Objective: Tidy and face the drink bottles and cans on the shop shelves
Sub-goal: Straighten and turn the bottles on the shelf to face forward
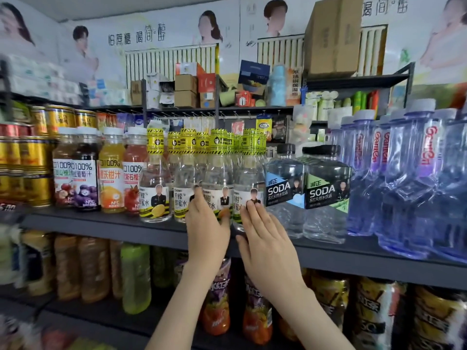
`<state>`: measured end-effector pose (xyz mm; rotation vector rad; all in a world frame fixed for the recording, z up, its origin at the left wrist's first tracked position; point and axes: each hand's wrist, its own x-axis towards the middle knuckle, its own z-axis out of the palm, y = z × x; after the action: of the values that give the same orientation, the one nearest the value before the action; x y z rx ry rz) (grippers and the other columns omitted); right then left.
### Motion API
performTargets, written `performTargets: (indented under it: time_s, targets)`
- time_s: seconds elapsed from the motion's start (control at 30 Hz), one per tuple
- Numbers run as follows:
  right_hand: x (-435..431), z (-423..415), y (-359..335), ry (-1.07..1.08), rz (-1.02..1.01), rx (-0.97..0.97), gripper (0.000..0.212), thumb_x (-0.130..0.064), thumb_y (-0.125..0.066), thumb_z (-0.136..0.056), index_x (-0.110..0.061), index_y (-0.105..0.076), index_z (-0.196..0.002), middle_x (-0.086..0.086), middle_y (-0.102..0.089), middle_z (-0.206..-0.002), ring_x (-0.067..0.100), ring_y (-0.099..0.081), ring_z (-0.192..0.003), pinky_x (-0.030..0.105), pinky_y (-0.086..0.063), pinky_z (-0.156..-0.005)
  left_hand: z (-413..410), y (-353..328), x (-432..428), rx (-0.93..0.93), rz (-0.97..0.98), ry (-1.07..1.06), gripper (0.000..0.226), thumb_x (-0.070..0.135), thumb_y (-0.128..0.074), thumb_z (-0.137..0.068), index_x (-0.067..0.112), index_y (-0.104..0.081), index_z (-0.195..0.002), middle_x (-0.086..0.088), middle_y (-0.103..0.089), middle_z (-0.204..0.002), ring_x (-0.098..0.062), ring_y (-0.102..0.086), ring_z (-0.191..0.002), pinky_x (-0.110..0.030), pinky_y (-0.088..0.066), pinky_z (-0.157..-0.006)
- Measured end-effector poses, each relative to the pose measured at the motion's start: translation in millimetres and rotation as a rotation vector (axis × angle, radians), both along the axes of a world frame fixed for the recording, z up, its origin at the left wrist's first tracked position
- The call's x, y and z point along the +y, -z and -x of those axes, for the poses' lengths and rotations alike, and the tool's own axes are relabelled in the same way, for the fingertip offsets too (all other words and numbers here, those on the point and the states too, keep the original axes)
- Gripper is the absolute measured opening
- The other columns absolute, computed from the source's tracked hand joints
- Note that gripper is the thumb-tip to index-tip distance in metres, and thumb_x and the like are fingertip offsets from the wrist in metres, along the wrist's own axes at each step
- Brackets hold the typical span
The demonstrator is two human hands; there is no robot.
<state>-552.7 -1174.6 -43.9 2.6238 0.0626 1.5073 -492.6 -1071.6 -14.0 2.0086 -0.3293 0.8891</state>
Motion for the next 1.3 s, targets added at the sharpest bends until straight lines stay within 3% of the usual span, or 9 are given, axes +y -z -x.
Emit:
performTargets:
  time_s: [0.2, 0.37, 0.6, 0.73, 0.83, 0.93, 1.07, 1.2, 1.3]
  targets:
    - [1, -6, 5, 0.041, 0.041, -0.041, 0.050, -0.027, -0.032, -0.095, 0.000, -0.052, -0.131, 0.014, -0.052, -0.136, 0.026, -0.050, -0.127, 0.040, -0.026, -0.108, 0, -11, -7, 0.088, 0.013, -0.089, 0.080, 0.034, -0.068, -0.083, 0.002, -0.024, -0.142, -0.015, -0.036, -0.133, -0.028, -0.034, -0.124, -0.030, -0.034, -0.098]
    - [2, -9, 7, 0.078, 0.059, -0.036, 0.051, -0.027, -0.029, -0.097, 0.003, -0.050, -0.132, 0.018, -0.051, -0.136, 0.029, -0.050, -0.127, 0.046, -0.023, -0.110, 0, -11, -2, 0.084, -0.067, -0.095, 0.084, 0.040, -0.065, -0.084, 0.001, -0.020, -0.143, -0.015, -0.033, -0.136, -0.028, -0.032, -0.126, -0.030, -0.031, -0.101]
    - [5, -9, 5, 0.114, 0.026, 0.006, 0.057, -0.036, -0.028, -0.096, 0.002, -0.048, -0.134, 0.017, -0.050, -0.138, 0.027, -0.050, -0.127, 0.063, -0.009, -0.111, -5, -11, 3, 0.071, -0.119, -0.065, 0.085, 0.042, -0.064, -0.084, -0.001, -0.019, -0.143, -0.016, -0.032, -0.138, -0.028, -0.029, -0.129, -0.030, -0.029, -0.103]
    - [14, -6, 1, 0.016, -0.028, -0.037, 0.056, -0.035, -0.031, -0.094, -0.002, -0.046, -0.136, 0.015, -0.046, -0.141, 0.027, -0.041, -0.133, 0.060, -0.012, -0.109, -9, -11, 16, 0.051, -0.111, 0.029, 0.083, 0.046, -0.065, -0.083, 0.003, -0.024, -0.141, -0.012, -0.032, -0.137, -0.024, -0.031, -0.127, -0.028, -0.030, -0.102]
    - [26, -7, -2, -0.068, -0.054, -0.079, 0.054, -0.030, -0.033, -0.093, -0.002, -0.045, -0.137, 0.015, -0.044, -0.143, 0.028, -0.037, -0.136, 0.051, -0.018, -0.110, -10, -5, 39, -0.038, -0.112, 0.133, 0.071, 0.049, -0.060, -0.083, 0.012, -0.035, -0.138, -0.004, -0.035, -0.131, -0.017, -0.036, -0.122, -0.027, -0.034, -0.102]
    - [52, -16, -2, -0.141, -0.123, -0.095, 0.053, -0.026, -0.035, -0.091, -0.001, -0.046, -0.136, 0.016, -0.048, -0.139, 0.027, -0.038, -0.133, 0.041, -0.019, -0.111, -18, 1, 78, -0.190, -0.066, 0.043, 0.045, 0.034, -0.060, -0.088, 0.016, -0.048, -0.128, -0.001, -0.042, -0.119, -0.012, -0.041, -0.109, -0.017, -0.031, -0.089]
    - [96, -43, -5, -0.178, -0.183, -0.108, 0.045, -0.018, -0.054, -0.089, -0.003, -0.050, -0.132, 0.010, -0.058, -0.127, 0.023, -0.050, -0.120, 0.030, -0.032, -0.107, -46, -1, 134, -0.145, -0.032, -0.142, 0.047, 0.034, -0.061, -0.087, 0.014, -0.047, -0.127, -0.005, -0.043, -0.122, -0.020, -0.039, -0.117, -0.027, -0.035, -0.093]
    - [142, -80, -1, -0.095, -0.297, -0.093, 0.054, -0.011, -0.071, -0.080, 0.001, -0.052, -0.129, 0.014, -0.061, -0.122, 0.032, -0.058, -0.113, 0.044, -0.041, -0.100, -69, -10, 157, -0.109, -0.105, -0.019, 0.057, 0.047, -0.060, -0.085, 0.014, -0.040, -0.127, 0.000, -0.046, -0.114, -0.016, -0.048, -0.105, -0.020, -0.037, -0.078]
    - [160, -96, 0, -0.010, -0.403, -0.139, 0.056, -0.007, -0.069, -0.080, 0.003, -0.048, -0.131, 0.018, -0.057, -0.125, 0.037, -0.054, -0.115, 0.048, -0.045, -0.098, -80, -13, 153, -0.095, -0.215, 0.003, 0.076, 0.058, -0.060, -0.080, 0.010, -0.031, -0.132, -0.004, -0.045, -0.124, -0.020, -0.045, -0.116, -0.024, -0.042, -0.081]
